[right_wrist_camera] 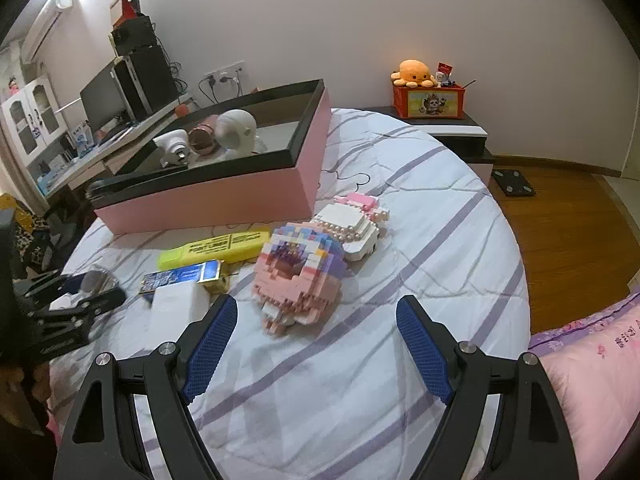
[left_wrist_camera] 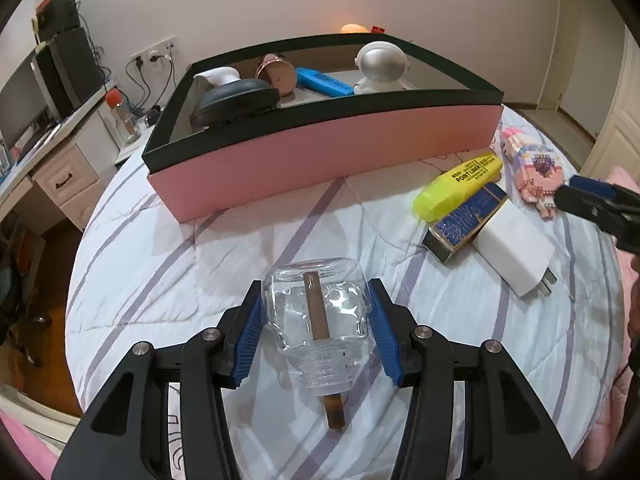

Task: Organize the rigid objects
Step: 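Grasp the clear glass bottle with the left tool while the right tool grasps the pink block figure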

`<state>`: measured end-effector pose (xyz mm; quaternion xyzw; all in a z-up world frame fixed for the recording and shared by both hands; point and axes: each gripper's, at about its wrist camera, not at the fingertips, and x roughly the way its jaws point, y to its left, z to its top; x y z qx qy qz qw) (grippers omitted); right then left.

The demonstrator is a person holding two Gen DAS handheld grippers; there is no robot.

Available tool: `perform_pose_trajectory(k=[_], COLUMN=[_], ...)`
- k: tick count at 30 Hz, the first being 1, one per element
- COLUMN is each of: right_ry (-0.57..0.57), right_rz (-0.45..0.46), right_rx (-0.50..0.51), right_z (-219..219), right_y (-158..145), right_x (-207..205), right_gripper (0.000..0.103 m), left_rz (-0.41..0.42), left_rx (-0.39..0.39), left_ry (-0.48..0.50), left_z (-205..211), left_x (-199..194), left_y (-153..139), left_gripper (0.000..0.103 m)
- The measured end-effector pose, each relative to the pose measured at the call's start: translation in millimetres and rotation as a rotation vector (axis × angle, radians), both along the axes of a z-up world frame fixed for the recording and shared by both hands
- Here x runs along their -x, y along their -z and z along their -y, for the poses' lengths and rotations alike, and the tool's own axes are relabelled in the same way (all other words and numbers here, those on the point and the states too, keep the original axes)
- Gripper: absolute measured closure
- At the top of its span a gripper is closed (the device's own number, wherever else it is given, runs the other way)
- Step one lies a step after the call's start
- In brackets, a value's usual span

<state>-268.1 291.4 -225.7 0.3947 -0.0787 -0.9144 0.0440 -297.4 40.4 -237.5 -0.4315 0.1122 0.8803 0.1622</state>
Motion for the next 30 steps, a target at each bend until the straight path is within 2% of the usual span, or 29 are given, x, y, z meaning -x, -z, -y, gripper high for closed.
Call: perform_pose_trajectory(k=[10,15,16,17,20,22,26,30], right_ry=[0.049,0.086,0.082,0.08,0.068,0.058,0.011,-0.094], right_rz=[0.056,0.049,0.047,0.049,0.053,0.052,0.056,0.093], right_rx=[-0.024,-0.022,-0.026,-0.035,-0.03,-0.033,0.014,0.063], right_z=[15.3,16.8,16.4,15.4,8.8,4.7,-2.1,5.6], right_y=[6.6,8.8,8.6,8.8,9.5,8.9,6.9,6.0], right_x=[29.1,32.8,31.9,30.6,25.8,20.1,5.2,-6.6], right_gripper=[0.02,0.02,0.022,0.03,0.042,0.048,0.05,0.05], left_rz=[0.011,0.014,0.014,0.013,0.014,0.017,0.019,0.021], left_rx=[-0.017,-0.029,-0.028,-0.027,-0.031,-0.035,-0.032,-0.031], left_ry=[0.003,0.004,0.003,0.003,0.003,0.001,-0.001,-0.003], left_z=[2.3,2.5,2.1,1.9,2.5,3.3,2.7,3.0], left_x=[1.9,0.3,-0.1,-0.5,-1.5,-1.6,-3.6,-5.3], left_y=[0.5,1.0,1.0,1.0,1.1,0.9,0.5,0.4], left_gripper=[0.052,0.052,0.052,0.052,0.052,0.052,0.052,0.052])
